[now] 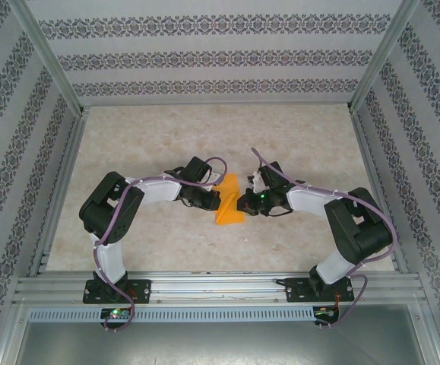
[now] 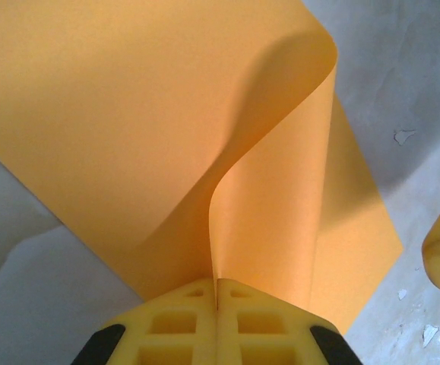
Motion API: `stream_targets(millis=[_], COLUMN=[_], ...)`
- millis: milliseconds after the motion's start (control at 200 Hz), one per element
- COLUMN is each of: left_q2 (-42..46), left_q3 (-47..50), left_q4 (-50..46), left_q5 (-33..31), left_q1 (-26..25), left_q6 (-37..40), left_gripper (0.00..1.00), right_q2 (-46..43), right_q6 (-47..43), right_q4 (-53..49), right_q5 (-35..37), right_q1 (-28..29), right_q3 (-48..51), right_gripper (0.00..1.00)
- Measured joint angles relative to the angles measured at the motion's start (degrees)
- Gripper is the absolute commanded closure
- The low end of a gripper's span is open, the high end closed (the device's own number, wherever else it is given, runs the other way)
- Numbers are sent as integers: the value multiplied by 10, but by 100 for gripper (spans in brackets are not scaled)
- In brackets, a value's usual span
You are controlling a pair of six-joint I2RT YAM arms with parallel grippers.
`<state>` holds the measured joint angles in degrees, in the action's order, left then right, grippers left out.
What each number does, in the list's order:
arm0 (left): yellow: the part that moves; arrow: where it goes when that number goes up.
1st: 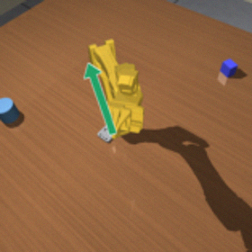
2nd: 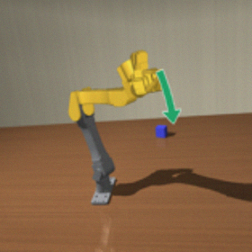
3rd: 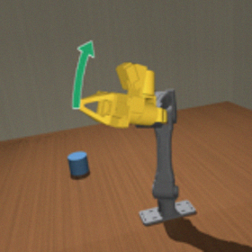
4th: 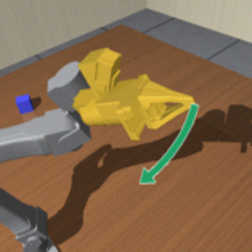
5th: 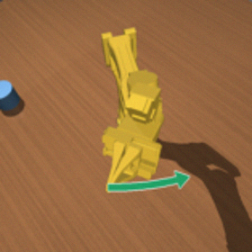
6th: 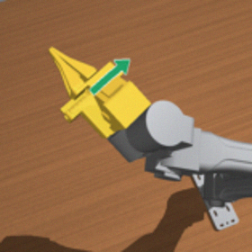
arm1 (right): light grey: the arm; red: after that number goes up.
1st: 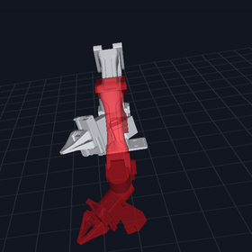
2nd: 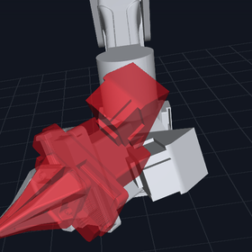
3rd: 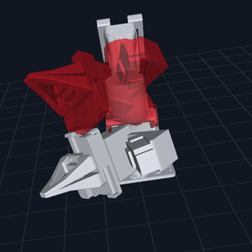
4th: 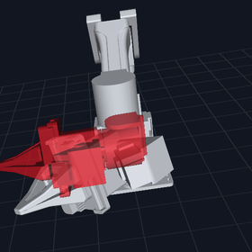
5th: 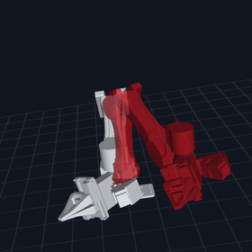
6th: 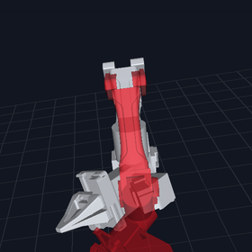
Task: Fold a paper plane with a square sheet of paper (fold left side to right side)
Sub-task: Fold the triangle a second time at the center of the table.
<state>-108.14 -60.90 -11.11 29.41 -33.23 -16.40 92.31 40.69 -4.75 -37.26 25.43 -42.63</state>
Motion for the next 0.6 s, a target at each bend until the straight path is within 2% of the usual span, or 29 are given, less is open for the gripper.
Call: stream_targets(millis=[245, 600], left_q2=[0, 0], left_q3=[0, 0], left_q4=[0, 0], left_q5=[0, 0], left_q1=[0, 0], left_q6=[0, 2], left_gripper=[100, 100], right_q2=[52, 80], right_q6=[42, 49], right_q4=[78, 104], right_q5=[-3, -3], right_q1=[23, 26], right_q3=[-21, -34], right_gripper=[100, 100])
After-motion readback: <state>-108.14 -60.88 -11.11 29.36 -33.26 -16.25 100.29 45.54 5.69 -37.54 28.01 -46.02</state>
